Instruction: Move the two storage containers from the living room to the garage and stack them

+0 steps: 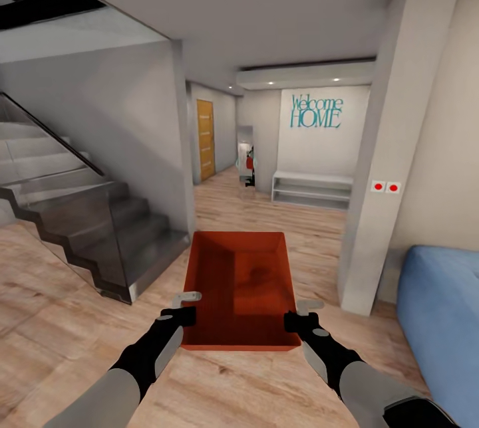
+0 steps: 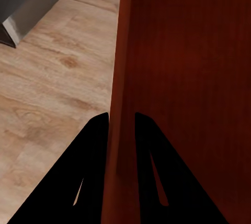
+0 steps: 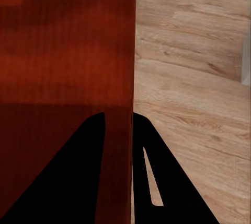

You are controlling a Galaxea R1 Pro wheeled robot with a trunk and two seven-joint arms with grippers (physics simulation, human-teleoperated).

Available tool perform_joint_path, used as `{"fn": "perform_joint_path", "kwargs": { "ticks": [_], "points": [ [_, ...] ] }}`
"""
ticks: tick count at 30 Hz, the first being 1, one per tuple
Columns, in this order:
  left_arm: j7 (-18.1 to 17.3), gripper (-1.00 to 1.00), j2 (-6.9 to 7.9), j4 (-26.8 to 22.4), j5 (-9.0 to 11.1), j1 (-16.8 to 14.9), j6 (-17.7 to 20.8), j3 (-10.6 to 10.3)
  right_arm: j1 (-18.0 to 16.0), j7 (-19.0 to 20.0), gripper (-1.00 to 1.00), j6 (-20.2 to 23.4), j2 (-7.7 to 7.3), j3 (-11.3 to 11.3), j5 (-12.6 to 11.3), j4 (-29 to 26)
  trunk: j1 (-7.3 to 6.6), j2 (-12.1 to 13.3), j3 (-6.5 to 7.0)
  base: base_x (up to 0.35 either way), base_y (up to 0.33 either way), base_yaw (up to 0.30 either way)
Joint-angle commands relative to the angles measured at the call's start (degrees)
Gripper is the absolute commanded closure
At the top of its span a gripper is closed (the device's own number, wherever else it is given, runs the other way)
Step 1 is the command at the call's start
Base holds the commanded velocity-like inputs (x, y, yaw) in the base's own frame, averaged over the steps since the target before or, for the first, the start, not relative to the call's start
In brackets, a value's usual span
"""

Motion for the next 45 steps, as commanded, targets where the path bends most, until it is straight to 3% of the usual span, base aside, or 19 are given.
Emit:
{"fn": "perform_joint_path", "kwargs": {
  "ticks": [1,45],
  "points": [
    [0.63,1.00,0.09,-0.13,3.59,-0.03,0.20,4.02,-0.03,0.02,1.00,-0.14,-0.01,-0.97,-0.54,-0.21,0.05,-0.04,-0.02,0.323,0.000,0.000],
    [0.62,1.00,0.09,-0.13,3.59,-0.03,0.20,4.04,-0.03,0.02,1.00,-0.14,-0.01,-0.97,-0.75,-0.15,0.05,-0.04,-0.02,0.323,0.000,-0.004]
  ]
}}
